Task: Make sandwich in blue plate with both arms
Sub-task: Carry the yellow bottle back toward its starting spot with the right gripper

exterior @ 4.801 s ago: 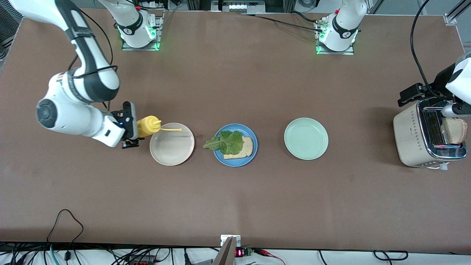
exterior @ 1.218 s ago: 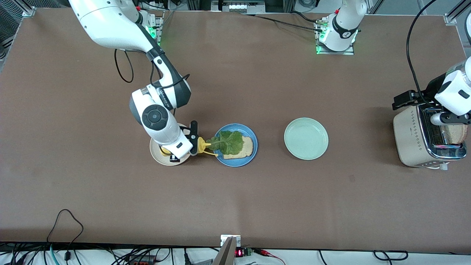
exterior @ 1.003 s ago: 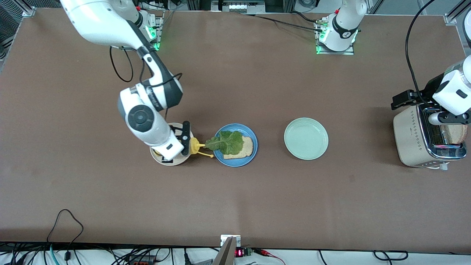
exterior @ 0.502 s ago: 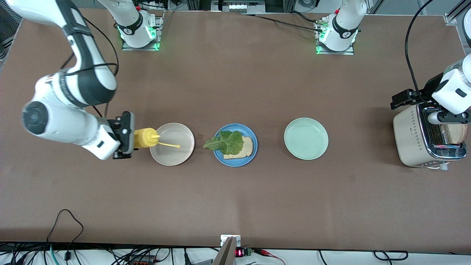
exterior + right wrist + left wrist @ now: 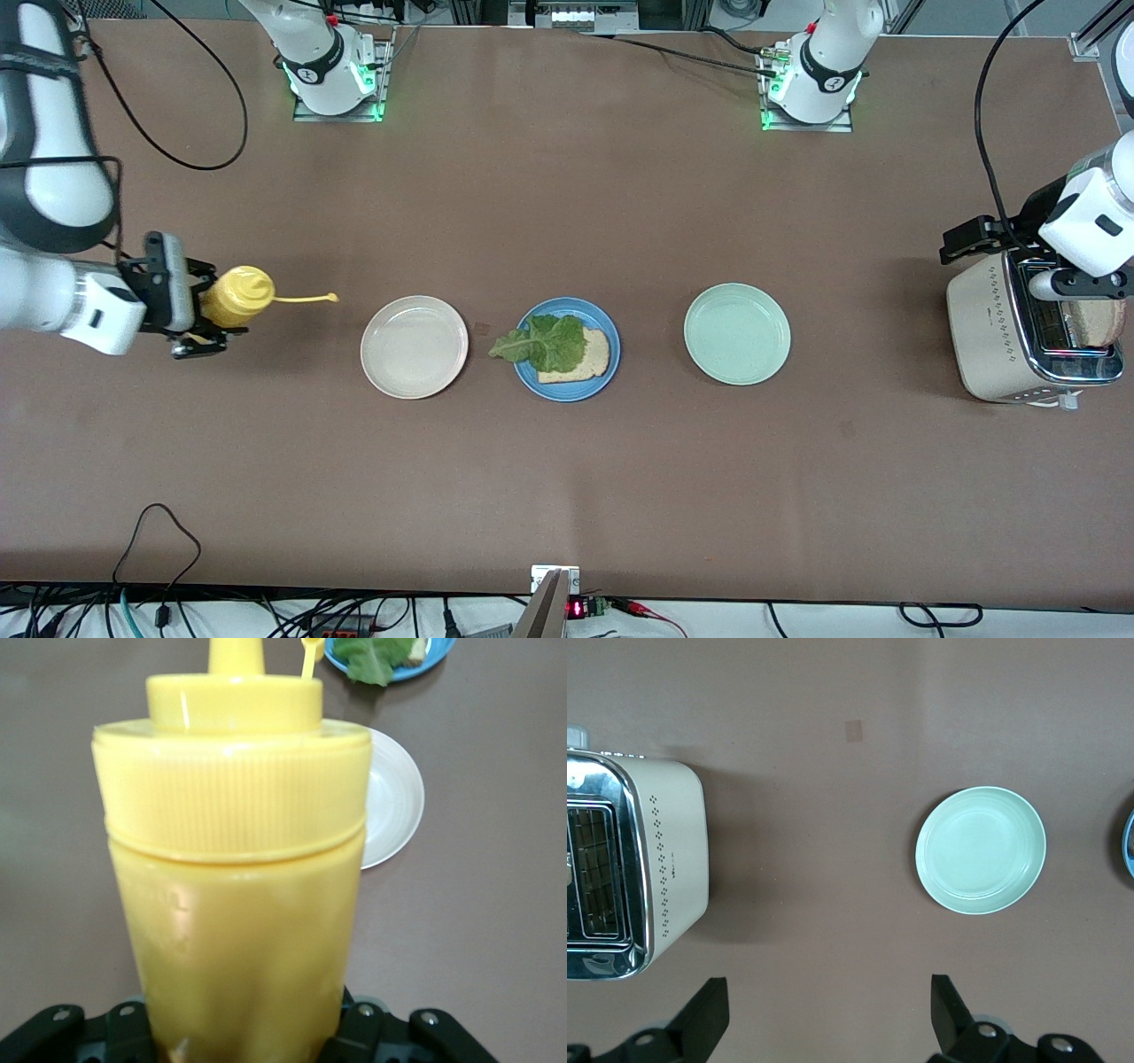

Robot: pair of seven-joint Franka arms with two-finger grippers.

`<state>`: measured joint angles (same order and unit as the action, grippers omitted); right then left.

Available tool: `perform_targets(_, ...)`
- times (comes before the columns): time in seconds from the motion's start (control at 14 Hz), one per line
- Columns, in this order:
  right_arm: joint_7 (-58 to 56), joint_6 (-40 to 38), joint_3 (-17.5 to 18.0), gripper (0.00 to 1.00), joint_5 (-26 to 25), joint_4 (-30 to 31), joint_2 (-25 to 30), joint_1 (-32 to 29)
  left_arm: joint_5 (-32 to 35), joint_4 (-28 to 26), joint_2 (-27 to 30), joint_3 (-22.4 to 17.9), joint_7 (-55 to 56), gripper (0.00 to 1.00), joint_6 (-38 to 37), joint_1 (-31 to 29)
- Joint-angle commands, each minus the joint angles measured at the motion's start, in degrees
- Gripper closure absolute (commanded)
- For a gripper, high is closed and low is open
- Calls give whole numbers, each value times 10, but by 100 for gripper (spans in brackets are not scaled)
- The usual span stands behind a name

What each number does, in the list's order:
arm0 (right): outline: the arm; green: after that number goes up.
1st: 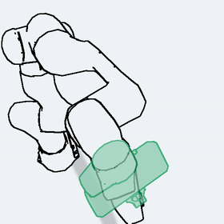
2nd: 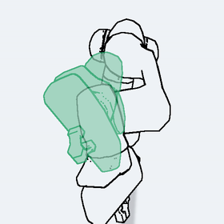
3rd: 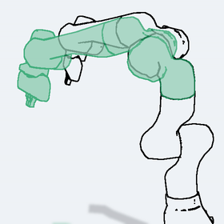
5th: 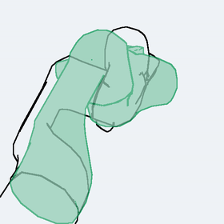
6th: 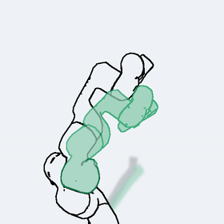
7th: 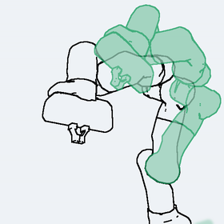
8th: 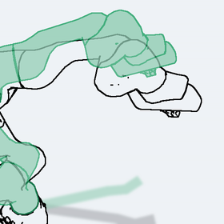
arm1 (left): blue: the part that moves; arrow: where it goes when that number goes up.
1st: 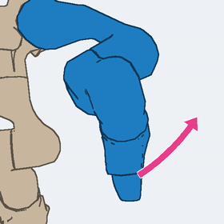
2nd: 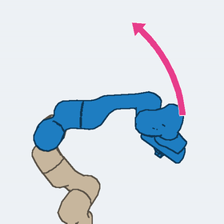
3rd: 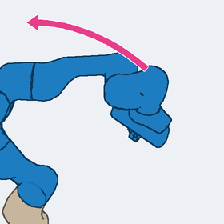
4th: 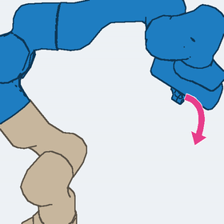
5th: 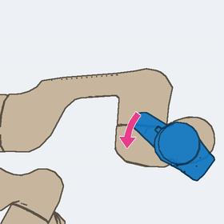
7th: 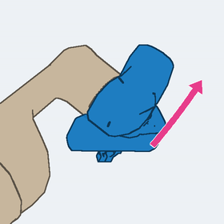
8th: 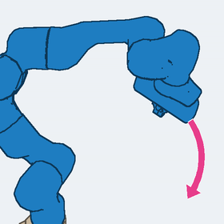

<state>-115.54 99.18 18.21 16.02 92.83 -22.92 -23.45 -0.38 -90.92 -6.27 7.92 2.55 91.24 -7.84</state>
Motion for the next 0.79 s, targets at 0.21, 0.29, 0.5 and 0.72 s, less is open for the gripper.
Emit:
perform_targets(0.21, -190, -35, 15, 100, 106, 78, 2, -148, 8, 23, -19, 2, -14, 0, 2, -2)
perform_targets(0.29, -213, -51, 15, 100, 116, 78, -8, -166, 9, 29, -23, 2, -13, 0, 2, -2)
perform_targets(0.5, -302, -69, 15, 100, 136, 78, -46, -224, 9, 31, -30, 1, -13, 0, 2, -3)
perform_targets(0.72, -359, -81, 11, 100, 146, 74, -93, -257, 9, 32, -36, -3, -14, 0, 1, -4)
